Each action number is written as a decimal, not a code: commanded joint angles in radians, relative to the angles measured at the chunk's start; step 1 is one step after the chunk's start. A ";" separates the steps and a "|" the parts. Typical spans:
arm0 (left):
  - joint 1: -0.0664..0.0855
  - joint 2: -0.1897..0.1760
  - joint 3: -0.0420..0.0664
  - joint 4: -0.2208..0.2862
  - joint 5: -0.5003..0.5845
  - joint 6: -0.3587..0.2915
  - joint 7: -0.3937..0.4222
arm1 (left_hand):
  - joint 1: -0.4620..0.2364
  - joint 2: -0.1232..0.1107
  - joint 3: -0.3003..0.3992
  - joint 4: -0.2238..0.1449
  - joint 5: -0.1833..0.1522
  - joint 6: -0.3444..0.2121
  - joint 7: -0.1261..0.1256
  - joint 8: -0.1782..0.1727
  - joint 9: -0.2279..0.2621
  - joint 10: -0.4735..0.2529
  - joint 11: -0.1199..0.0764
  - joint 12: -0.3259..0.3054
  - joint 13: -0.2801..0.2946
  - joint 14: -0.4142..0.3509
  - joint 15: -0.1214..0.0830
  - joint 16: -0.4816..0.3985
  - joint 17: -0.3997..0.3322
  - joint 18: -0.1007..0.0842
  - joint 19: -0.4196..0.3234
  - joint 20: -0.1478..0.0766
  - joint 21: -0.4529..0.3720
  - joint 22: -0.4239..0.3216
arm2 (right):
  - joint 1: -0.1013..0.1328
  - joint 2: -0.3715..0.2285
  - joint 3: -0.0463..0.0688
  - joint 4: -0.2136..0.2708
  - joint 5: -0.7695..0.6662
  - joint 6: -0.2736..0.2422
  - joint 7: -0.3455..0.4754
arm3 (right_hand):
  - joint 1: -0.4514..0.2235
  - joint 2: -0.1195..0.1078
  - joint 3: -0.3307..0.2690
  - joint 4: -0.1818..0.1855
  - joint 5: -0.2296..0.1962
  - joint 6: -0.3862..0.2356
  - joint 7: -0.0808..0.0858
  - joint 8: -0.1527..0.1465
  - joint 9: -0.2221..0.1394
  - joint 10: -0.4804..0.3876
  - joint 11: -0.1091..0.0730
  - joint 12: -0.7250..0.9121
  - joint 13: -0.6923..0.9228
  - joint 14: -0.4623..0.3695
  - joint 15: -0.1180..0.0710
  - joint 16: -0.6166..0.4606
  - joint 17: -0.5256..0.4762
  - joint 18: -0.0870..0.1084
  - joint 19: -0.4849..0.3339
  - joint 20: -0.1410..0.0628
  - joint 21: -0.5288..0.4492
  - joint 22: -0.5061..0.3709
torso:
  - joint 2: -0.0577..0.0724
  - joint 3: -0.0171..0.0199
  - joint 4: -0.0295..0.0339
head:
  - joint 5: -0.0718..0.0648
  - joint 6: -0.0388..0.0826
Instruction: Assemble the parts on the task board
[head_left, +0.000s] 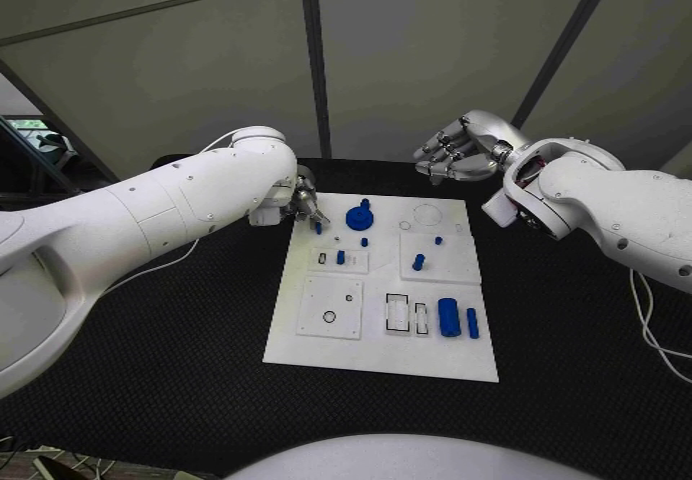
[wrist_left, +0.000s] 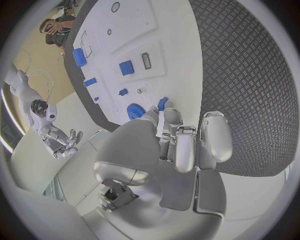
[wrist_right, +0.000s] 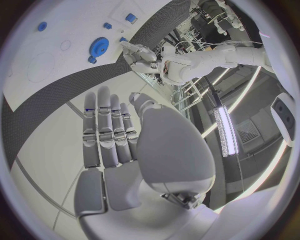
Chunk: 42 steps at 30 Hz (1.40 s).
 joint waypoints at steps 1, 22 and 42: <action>0.001 0.001 0.000 -0.001 0.006 0.021 0.010 | 0.012 0.002 0.008 -0.009 0.005 0.000 -0.008 0.006 0.002 0.004 -0.004 0.004 0.001 0.078 -0.010 0.006 0.193 -0.055 -0.001 -0.006 0.005 0.007 | 0.002 0.001 0.001 0.001 -0.002 0.007 0.006 | -0.010 0.001 0.006 0.002 0.007 0.004 0.003 -0.004 0.002 0.001 0.004 -0.005 -0.001 0.000 0.007 -0.003 0.000 0.003 -0.002 0.007 -0.006 -0.001 | 0.000 0.0001 -0.0002 | 0.000 -0.002; 0.000 -0.007 0.000 0.005 0.032 0.023 0.022 | 0.056 -0.029 0.326 -0.120 0.009 -0.030 0.001 0.009 0.022 0.004 -0.006 -0.029 -0.022 0.078 -0.010 0.006 0.194 -0.057 0.002 -0.011 0.004 0.021 | 0.002 -0.001 0.001 0.003 -0.002 0.007 0.006 | -0.011 0.002 0.007 0.002 0.008 0.004 0.003 -0.004 0.002 0.001 0.004 -0.005 -0.001 0.000 0.007 -0.004 0.001 0.003 -0.001 0.008 -0.007 -0.001 | -0.001 0.0002 0.0005 | 0.000 -0.002; -0.003 -0.162 0.000 0.240 0.134 -0.176 0.081 | -0.065 -0.145 0.621 -0.196 0.007 -0.029 -0.008 0.057 0.071 0.051 -0.009 -0.004 0.005 0.088 -0.015 0.021 0.216 -0.063 0.024 -0.013 0.026 0.056 | 0.002 -0.008 0.001 -0.002 -0.002 0.003 0.009 | -0.011 0.002 0.007 0.002 0.008 0.004 0.003 -0.004 0.002 0.001 0.004 -0.005 -0.001 0.000 0.007 -0.004 0.001 0.003 -0.001 0.008 -0.007 -0.001 | -0.001 -0.0008 0.0015 | 0.005 -0.004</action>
